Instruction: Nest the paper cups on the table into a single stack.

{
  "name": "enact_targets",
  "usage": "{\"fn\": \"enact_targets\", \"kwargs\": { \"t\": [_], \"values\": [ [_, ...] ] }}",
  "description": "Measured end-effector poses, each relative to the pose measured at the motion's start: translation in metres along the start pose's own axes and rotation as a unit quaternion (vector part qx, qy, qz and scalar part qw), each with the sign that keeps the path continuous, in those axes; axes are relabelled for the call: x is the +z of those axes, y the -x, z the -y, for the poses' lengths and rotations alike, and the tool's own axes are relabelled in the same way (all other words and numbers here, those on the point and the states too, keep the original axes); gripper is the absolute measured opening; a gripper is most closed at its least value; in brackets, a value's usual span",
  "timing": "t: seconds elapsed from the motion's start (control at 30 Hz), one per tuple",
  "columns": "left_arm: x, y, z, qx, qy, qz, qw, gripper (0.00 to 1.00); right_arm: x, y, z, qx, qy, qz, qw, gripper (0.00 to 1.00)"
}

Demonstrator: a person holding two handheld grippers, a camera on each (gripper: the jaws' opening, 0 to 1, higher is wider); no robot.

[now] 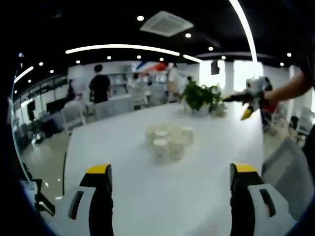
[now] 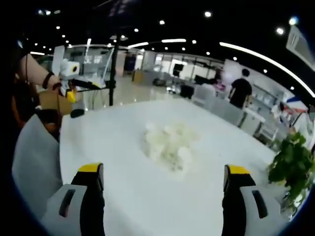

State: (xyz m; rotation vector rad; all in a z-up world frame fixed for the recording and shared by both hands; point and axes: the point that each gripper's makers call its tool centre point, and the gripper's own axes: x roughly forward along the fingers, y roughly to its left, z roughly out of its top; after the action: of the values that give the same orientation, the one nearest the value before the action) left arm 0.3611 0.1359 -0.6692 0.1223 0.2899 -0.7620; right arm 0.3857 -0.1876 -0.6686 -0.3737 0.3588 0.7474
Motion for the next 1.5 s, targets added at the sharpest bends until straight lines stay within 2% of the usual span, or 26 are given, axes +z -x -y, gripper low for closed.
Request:
{"fn": "enact_targets", "kwargs": {
  "t": [0.57, 0.77, 1.1, 1.5],
  "values": [
    [0.002, -0.002, -0.003, 0.000, 0.002, 0.001, 1.0000, 1.00, 0.004, -0.027, -0.006, 0.016, -0.006, -0.001, 0.9999, 1.00],
    [0.001, -0.005, -0.001, -0.003, 0.011, 0.003, 0.9999, 1.00, 0.000, -0.044, -0.011, 0.019, -0.011, -0.003, 0.9998, 1.00],
    [-0.006, -0.006, -0.003, -0.003, 0.016, -0.006, 0.9998, 1.00, 0.005, -0.069, -0.021, 0.031, -0.013, 0.006, 0.9994, 0.99],
    [-0.008, -0.008, -0.004, -0.002, 0.020, -0.005, 0.9998, 1.00, -0.003, -0.091, -0.022, 0.028, -0.020, -0.001, 0.9994, 0.97]
  ]
}}
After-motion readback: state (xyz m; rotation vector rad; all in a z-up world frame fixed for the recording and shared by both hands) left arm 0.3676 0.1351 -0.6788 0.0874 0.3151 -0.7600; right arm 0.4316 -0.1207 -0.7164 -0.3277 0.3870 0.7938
